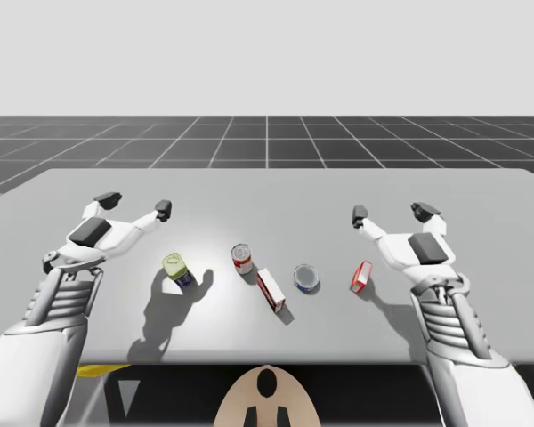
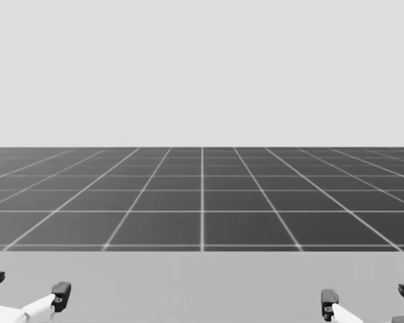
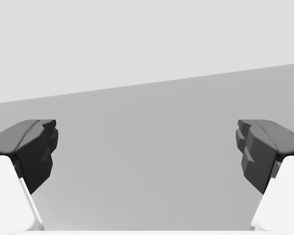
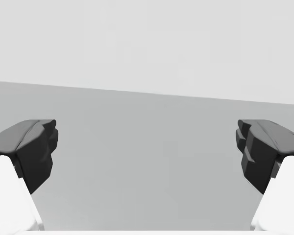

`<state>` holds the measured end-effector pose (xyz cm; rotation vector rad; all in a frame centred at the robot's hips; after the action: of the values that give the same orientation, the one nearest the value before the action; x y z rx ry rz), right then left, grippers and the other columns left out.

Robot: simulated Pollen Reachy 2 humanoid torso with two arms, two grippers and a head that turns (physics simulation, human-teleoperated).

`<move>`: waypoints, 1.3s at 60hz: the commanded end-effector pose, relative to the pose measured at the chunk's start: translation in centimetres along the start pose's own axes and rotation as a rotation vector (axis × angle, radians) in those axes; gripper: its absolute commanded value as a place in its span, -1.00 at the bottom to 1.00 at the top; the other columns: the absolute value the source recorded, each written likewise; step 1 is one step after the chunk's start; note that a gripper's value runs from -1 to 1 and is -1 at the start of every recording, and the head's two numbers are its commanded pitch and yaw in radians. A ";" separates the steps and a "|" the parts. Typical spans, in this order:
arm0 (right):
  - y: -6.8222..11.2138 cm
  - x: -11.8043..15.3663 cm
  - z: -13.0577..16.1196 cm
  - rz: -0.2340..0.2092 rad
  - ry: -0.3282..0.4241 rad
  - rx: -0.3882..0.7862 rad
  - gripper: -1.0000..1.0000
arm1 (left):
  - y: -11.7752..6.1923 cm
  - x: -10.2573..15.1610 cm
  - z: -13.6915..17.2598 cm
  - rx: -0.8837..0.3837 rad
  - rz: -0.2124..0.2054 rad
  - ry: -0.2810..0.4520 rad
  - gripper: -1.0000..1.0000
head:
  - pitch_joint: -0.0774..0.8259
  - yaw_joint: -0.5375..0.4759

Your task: Lift the gelatin box off the table.

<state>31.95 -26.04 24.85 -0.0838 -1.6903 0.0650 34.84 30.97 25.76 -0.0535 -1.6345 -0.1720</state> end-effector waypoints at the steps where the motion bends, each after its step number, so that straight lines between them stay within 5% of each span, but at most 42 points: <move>1: 0.1 -0.2 0.2 0.016 -0.021 -0.070 -1.00 | 0.0 0.0 0.0 0.007 -0.012 -0.005 -1.00 | -0.77 0.07; 11: 0.0 -0.1 0.1 0.027 0.001 -0.031 -1.00 | -0.1 -0.1 0.0 0.010 -0.023 -0.006 -1.00 | -0.72 0.06; 49: 0.0 -0.2 -0.4 0.065 -0.003 -0.093 -1.00 | -0.7 0.0 0.1 0.001 -0.058 -0.013 -1.00 | 0.30 -0.07; 78: 0.1 -0.4 -0.5 0.076 0.001 -0.080 -1.00 | -1.2 1.2 0.9 -0.032 0.028 -0.037 -1.00 | 0.65 -0.67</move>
<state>32.41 -25.99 24.56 -0.2101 -1.6897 0.0505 33.98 29.92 26.46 -0.0751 -1.6636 -0.1933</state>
